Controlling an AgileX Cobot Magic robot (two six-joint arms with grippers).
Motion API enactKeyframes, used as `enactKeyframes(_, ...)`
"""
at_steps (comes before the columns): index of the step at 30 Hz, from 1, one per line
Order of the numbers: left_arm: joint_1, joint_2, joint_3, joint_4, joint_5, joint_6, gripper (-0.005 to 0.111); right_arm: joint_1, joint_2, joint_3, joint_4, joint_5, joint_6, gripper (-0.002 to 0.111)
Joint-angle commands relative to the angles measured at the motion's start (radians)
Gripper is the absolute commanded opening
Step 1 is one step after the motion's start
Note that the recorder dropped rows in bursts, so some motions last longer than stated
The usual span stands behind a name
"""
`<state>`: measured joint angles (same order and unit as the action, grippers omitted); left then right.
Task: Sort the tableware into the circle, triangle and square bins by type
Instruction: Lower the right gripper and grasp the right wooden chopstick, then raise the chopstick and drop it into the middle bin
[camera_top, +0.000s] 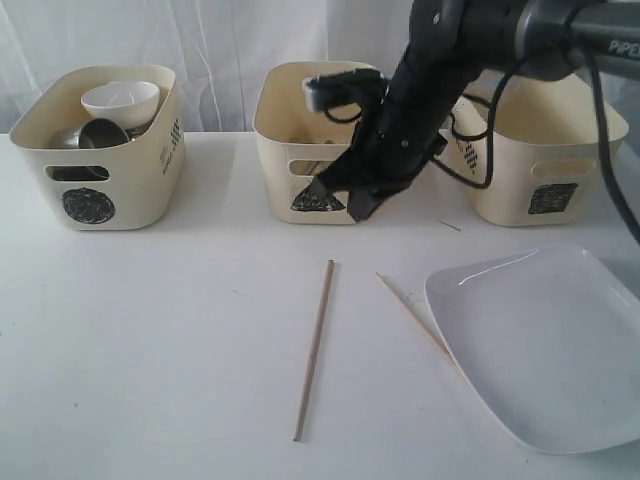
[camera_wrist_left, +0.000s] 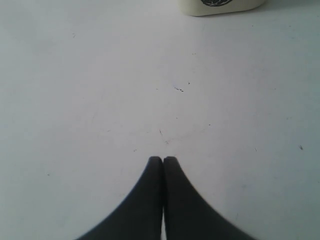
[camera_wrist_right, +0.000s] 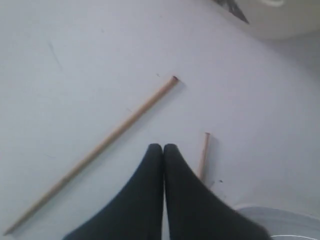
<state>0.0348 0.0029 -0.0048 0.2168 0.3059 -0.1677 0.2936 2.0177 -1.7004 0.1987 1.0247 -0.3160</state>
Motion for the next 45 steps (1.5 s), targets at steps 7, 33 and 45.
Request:
enactKeyframes(7, -0.009, -0.003, 0.005, -0.007, -0.001, -0.001, 0.000, 0.016, 0.073, 0.085, -0.072, 0.010, 0.029, 0.037)
enactKeyframes(33, -0.009, -0.003, 0.005, -0.007, -0.001, -0.001, 0.000, 0.016, 0.209, 0.058, 0.012, -0.118, 0.186, 0.000)
enactKeyframes(45, -0.009, -0.003, 0.005, -0.007, -0.001, -0.001, 0.000, 0.004, 0.179, -0.131, 0.253, 0.117, 0.048, 0.000)
